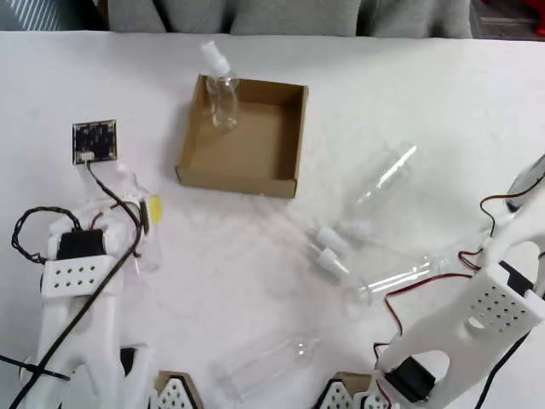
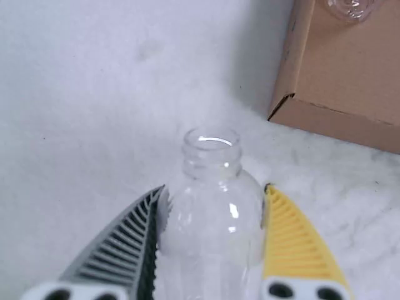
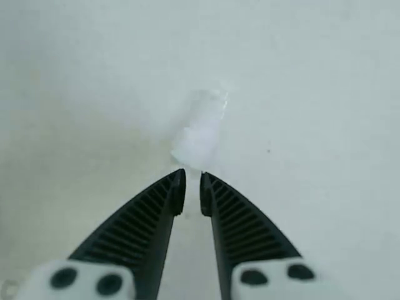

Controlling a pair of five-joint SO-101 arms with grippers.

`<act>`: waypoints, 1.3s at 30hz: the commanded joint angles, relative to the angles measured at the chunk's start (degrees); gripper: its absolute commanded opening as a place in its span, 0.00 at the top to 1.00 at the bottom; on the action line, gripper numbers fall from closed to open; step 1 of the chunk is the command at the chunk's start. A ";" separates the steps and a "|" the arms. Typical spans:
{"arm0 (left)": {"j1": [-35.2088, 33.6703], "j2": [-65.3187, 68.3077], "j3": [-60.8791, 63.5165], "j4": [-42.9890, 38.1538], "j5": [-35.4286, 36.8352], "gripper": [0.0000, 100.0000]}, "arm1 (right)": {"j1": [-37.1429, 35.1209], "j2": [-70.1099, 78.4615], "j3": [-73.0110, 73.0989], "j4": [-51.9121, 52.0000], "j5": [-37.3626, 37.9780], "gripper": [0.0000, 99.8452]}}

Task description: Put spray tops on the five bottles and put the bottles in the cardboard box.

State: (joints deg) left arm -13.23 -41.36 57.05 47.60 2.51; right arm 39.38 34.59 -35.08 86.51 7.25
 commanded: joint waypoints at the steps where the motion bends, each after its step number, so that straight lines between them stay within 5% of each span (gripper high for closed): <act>1: -0.48 -2.07 -0.26 -1.85 0.09 0.98 | -0.40 -0.84 -2.73 2.07 -2.20 0.90; 26: -0.48 -2.07 -0.26 -1.85 0.09 0.98 | -2.68 10.24 -2.99 -8.40 -5.63 0.89; 31: -0.48 -2.07 -0.26 -1.85 0.09 0.98 | -1.63 10.33 -2.99 -11.47 -2.55 0.98; 39: 0.04 -2.51 -0.79 -1.85 0.18 0.98 | -0.40 3.03 -10.90 -0.92 0.79 0.98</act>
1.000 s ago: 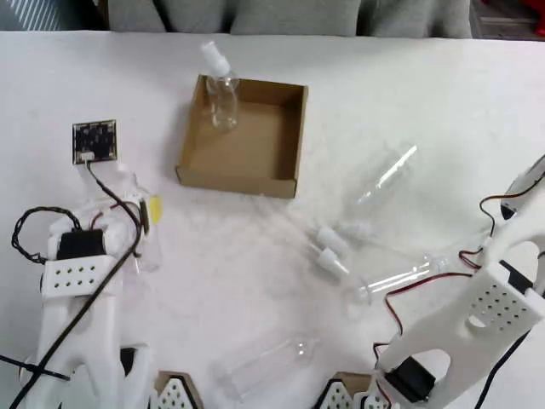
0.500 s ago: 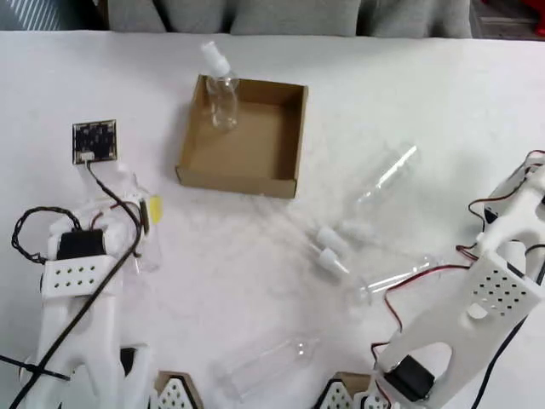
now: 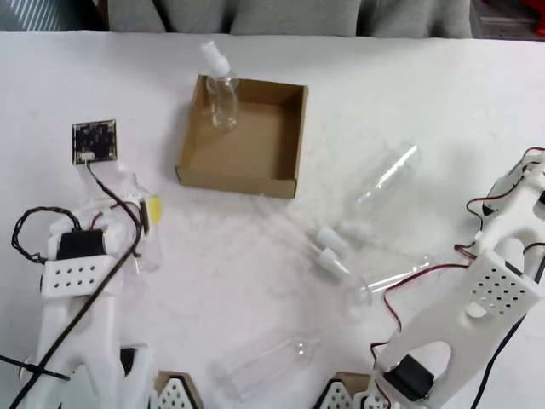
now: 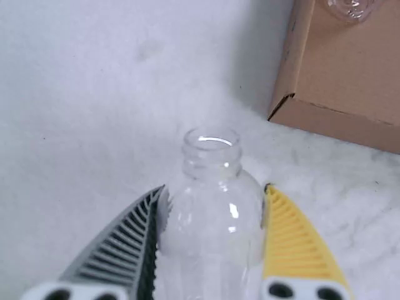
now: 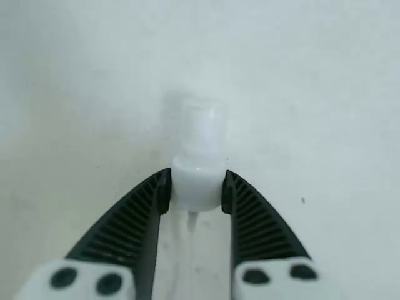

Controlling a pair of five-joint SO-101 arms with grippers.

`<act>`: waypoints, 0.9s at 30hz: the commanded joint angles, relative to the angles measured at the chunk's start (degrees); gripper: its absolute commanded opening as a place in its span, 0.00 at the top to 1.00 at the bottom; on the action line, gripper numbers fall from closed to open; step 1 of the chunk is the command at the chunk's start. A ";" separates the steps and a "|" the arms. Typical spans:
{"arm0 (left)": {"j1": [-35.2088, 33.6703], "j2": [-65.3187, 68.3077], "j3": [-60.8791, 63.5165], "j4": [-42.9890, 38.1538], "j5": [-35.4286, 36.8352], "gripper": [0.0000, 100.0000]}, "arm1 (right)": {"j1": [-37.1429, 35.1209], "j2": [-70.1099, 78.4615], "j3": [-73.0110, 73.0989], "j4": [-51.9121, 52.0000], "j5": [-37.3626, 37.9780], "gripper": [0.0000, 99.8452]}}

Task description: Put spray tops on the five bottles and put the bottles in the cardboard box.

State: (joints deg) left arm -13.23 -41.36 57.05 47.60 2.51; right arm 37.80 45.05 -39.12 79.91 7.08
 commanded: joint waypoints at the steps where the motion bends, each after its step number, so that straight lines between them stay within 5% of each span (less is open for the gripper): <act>1: 1.19 -2.59 -1.58 -1.93 0.18 0.98 | 1.19 -9.27 -9.14 8.84 0.97 0.98; 5: 3.74 -7.43 -6.51 -0.70 0.26 0.98 | 0.66 -16.04 -16.09 19.21 0.97 0.98; 15: 22.46 -39.34 -1.41 -5.45 0.53 0.98 | -1.98 -34.15 -8.18 19.03 0.53 0.98; 21: 31.34 -54.90 10.29 -17.58 0.53 0.98 | -11.12 -50.33 -7.82 18.95 0.44 0.98; 27: 36.09 -60.35 20.48 -18.11 0.62 0.98 | -25.54 -70.99 -7.03 9.80 0.97 0.98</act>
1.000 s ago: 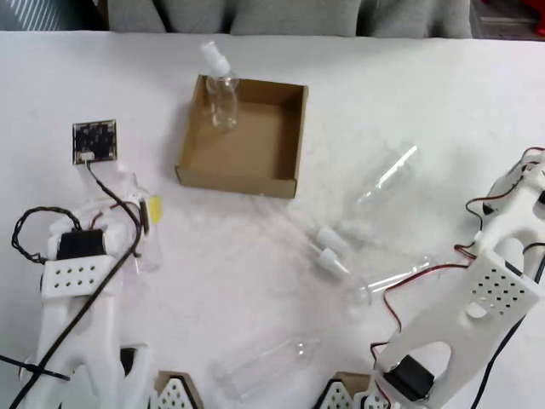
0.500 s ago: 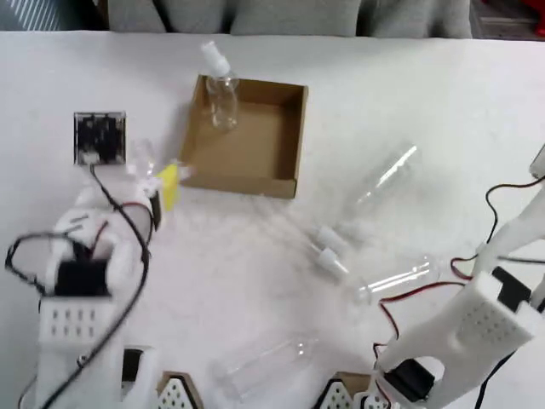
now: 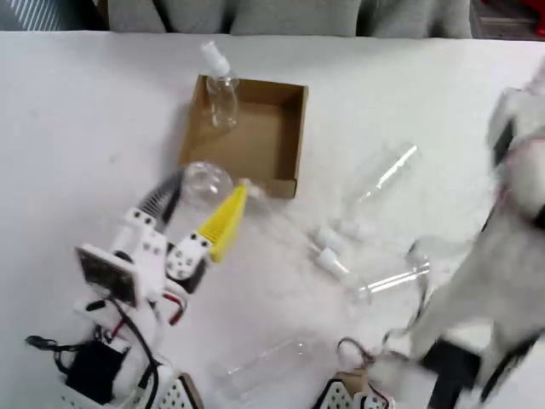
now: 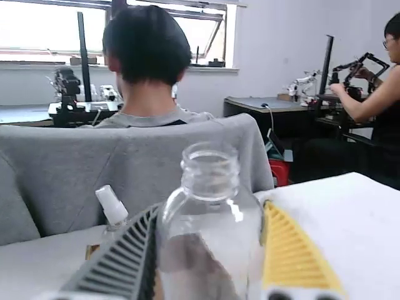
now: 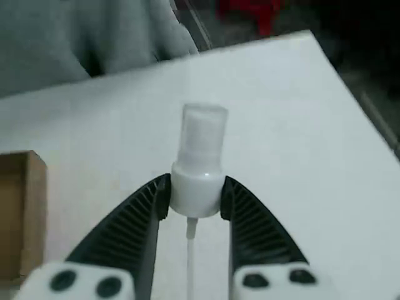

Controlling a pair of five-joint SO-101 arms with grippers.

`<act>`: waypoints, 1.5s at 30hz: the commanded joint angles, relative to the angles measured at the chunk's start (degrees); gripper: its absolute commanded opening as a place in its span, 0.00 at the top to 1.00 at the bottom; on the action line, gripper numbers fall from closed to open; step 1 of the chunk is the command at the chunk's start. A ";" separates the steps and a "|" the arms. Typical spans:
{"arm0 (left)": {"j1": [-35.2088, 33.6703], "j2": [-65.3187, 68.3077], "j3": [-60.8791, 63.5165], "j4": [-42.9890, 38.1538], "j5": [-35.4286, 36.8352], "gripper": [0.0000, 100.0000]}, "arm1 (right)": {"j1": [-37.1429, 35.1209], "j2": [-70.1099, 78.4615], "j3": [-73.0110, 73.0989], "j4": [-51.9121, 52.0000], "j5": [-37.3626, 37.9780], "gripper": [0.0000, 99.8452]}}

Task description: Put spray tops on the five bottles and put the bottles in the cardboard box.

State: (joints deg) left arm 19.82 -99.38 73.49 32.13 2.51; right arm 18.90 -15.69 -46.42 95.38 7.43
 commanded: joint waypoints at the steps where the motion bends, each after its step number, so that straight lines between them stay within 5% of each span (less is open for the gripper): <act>1: 3.65 -2.33 5.10 -2.64 0.62 0.98 | -9.89 -12.18 0.70 -8.57 0.62 0.98; 8: 8.40 -2.42 10.55 -2.20 0.62 0.98 | -33.80 -18.07 3.60 -20.00 0.44 0.98; 17: 9.19 -2.51 14.42 -2.11 0.35 0.98 | -51.91 -22.02 4.48 -19.82 0.09 0.98; 45: 8.75 -2.51 18.02 -2.46 0.18 0.98 | -57.63 -28.62 42.99 -36.53 0.09 0.98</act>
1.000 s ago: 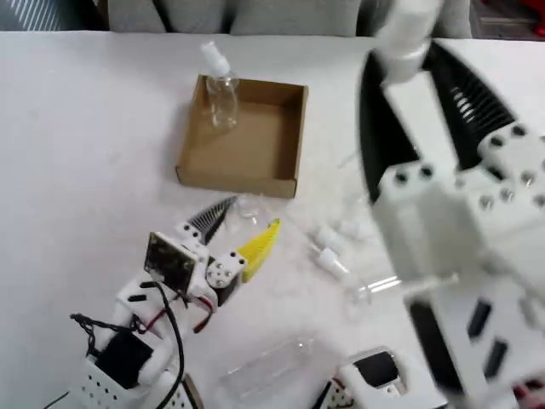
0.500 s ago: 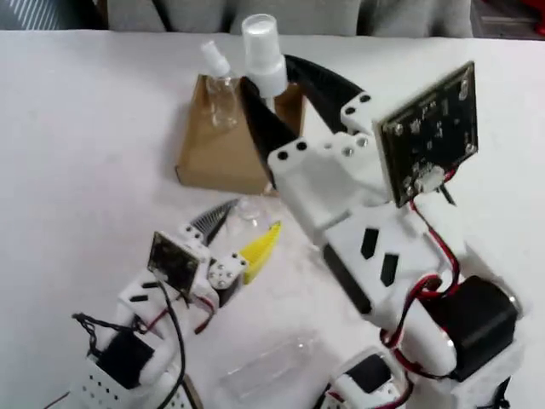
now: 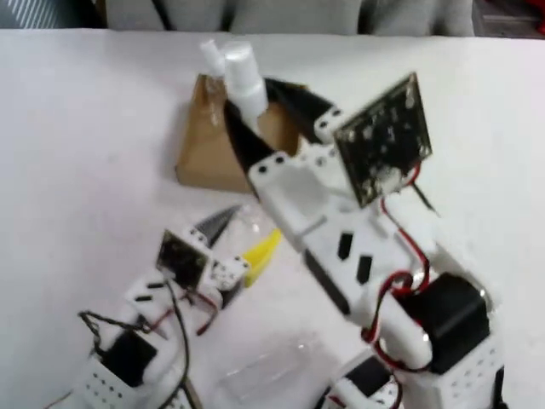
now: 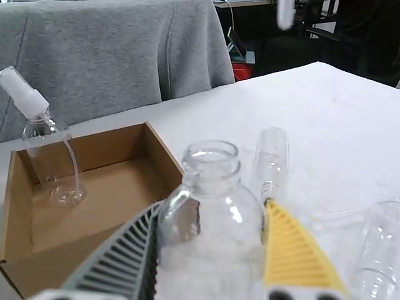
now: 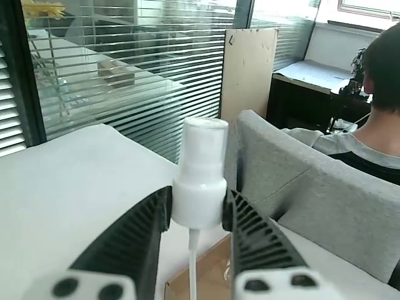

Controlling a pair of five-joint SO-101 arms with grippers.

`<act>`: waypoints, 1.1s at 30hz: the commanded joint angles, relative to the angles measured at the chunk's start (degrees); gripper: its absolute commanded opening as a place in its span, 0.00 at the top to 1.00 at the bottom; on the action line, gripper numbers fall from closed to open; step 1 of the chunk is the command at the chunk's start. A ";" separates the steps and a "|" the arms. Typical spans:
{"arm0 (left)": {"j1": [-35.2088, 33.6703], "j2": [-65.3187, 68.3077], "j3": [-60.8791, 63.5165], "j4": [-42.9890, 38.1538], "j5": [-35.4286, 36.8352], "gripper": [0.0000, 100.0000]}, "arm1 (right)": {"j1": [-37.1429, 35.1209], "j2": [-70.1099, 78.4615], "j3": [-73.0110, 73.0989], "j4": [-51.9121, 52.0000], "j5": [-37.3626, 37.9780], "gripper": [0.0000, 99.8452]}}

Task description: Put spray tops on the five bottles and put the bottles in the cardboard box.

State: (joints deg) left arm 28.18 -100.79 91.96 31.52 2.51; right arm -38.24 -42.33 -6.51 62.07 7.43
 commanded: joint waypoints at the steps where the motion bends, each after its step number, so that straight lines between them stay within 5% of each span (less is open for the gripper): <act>1: 0.40 -1.10 -0.35 -2.20 0.18 0.98 | -0.22 -2.51 5.45 -5.14 0.09 0.98; 10: 0.40 -1.10 -0.35 -2.29 0.18 0.98 | -0.13 -7.69 23.47 -21.76 0.35 0.98; 33: 0.40 -1.10 -0.26 -2.37 0.18 0.98 | -0.13 -17.54 39.91 -22.11 0.18 0.98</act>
State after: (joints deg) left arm 28.18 -100.79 91.96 31.16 2.51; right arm -38.07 -58.95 33.23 41.49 7.34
